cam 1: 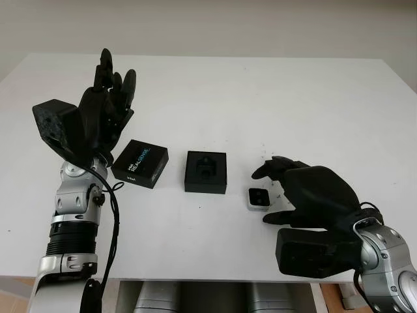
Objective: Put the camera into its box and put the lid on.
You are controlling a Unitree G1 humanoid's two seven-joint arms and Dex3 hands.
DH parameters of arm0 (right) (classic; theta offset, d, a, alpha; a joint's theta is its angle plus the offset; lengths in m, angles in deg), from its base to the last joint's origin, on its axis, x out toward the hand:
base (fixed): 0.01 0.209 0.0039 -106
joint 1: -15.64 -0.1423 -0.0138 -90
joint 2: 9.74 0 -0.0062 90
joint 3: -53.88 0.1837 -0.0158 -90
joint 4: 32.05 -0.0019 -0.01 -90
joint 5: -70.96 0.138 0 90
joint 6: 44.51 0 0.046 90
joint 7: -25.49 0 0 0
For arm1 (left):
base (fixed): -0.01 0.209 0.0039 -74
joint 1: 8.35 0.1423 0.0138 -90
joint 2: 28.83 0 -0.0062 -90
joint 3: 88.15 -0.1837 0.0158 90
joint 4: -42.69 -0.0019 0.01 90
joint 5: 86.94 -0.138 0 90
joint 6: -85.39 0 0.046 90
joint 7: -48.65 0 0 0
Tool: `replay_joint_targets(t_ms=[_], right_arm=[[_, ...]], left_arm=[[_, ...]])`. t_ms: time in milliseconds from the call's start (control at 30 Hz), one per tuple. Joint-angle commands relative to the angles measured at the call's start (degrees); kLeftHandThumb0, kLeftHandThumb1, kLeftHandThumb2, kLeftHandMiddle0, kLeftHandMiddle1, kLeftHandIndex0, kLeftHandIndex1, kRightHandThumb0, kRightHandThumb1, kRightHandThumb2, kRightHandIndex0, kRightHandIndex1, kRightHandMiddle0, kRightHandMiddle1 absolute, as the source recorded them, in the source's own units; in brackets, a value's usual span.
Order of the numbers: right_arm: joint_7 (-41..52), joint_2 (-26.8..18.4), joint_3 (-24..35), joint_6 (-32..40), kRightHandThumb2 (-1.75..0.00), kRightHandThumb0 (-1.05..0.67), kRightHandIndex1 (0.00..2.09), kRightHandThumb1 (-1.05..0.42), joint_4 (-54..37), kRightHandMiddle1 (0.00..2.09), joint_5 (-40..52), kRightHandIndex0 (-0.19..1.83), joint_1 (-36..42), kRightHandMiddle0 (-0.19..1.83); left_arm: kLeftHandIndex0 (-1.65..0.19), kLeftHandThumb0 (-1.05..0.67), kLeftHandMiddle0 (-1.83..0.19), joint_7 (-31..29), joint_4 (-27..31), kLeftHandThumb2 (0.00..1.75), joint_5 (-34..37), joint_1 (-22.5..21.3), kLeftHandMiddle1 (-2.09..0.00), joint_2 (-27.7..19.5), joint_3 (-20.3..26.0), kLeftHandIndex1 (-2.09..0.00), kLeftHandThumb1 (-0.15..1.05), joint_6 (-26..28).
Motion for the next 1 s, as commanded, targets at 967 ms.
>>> replay_joint_targets(t_ms=[967], right_arm=[[-5.7, 1.8, -0.3, -0.5, -0.06, -0.41, 0.09, -0.93, 5.6, 1.27, 4.6, 0.38, -2.0, 0.33]], left_arm=[[0.18, -0.68, 0.19, 1.5, 1.8, 0.38, -0.6, 0.4, -0.02, 0.2, 0.0, -0.01, 1.05, -0.5]])
